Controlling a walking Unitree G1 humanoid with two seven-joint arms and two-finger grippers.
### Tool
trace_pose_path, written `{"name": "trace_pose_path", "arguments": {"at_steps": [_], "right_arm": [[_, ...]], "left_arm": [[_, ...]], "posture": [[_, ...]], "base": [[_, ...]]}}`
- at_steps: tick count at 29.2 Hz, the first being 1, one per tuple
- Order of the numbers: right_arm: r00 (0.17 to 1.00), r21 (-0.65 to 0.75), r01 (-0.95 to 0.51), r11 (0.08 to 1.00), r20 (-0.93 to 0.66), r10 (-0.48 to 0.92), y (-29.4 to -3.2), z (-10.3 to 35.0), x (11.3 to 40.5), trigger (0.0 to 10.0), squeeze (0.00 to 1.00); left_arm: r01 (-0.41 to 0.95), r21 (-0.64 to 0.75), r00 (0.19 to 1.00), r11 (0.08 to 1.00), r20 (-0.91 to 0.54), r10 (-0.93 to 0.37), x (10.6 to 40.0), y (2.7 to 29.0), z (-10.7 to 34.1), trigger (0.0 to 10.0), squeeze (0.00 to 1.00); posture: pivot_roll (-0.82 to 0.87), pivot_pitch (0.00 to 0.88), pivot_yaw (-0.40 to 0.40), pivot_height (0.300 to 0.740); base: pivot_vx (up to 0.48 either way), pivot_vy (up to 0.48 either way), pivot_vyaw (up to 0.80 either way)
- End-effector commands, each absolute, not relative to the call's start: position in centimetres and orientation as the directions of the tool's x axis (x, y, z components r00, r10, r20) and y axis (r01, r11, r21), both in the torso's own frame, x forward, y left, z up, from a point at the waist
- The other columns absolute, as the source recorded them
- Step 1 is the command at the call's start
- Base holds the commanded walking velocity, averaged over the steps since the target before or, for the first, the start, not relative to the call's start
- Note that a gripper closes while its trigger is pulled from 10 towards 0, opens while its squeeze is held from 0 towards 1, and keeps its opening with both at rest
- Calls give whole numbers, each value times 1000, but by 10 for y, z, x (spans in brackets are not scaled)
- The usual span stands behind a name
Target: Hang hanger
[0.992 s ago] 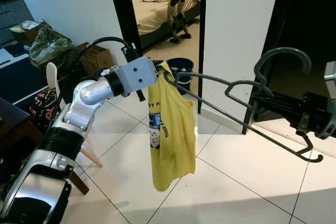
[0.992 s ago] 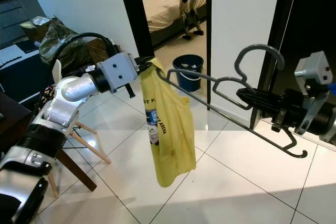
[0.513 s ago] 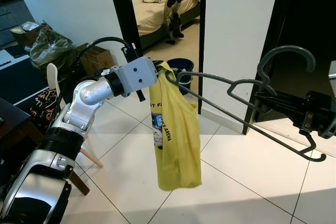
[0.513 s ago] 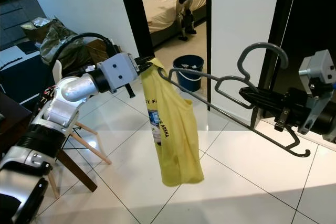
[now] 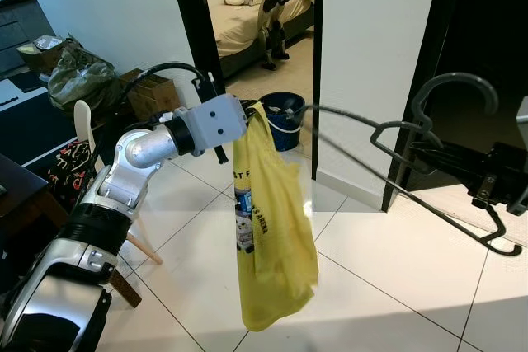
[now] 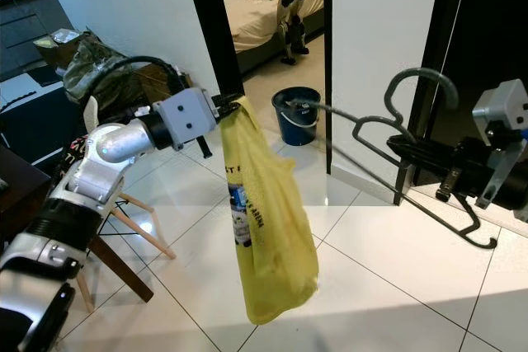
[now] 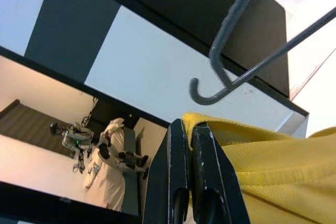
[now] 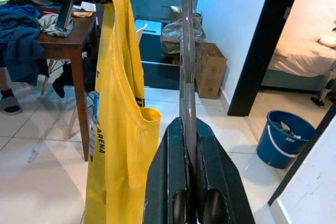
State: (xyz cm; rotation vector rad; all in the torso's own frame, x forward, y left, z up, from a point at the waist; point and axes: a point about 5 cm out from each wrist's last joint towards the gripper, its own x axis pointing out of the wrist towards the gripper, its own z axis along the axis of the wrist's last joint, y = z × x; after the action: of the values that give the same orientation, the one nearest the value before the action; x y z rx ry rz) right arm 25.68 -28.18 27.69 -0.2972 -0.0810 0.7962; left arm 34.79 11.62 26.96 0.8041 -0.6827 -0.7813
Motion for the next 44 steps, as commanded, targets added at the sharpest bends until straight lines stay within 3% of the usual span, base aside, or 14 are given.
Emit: {"name": "trace_pose_path", "arguments": {"at_steps": [1,11,22,44], "right_arm": [[684,-320,-697,642,-30,729,-277,281,257,10000,0],[662,-305,-719,625,-25,749,-275,281,255,10000,0],[629,-205,-773,601,-117,769,-303,270,225,10000,0],[527,-209,-837,505,-63,848,-280,283,225,10000,0]], "left_arm": [[336,818,528,466,246,-813,346,119,272,10000,0],[343,817,527,463,240,-815,346,118,272,10000,0],[322,815,578,482,234,-782,351,134,273,10000,0],[342,815,551,468,230,-802,348,124,271,10000,0]], "posture": [[-88,0,145,740],[-88,0,147,740],[-89,0,150,740],[-82,0,145,740]], "base": [[0,0,0],[0,0,0],[0,0,0],[0,0,0]]}}
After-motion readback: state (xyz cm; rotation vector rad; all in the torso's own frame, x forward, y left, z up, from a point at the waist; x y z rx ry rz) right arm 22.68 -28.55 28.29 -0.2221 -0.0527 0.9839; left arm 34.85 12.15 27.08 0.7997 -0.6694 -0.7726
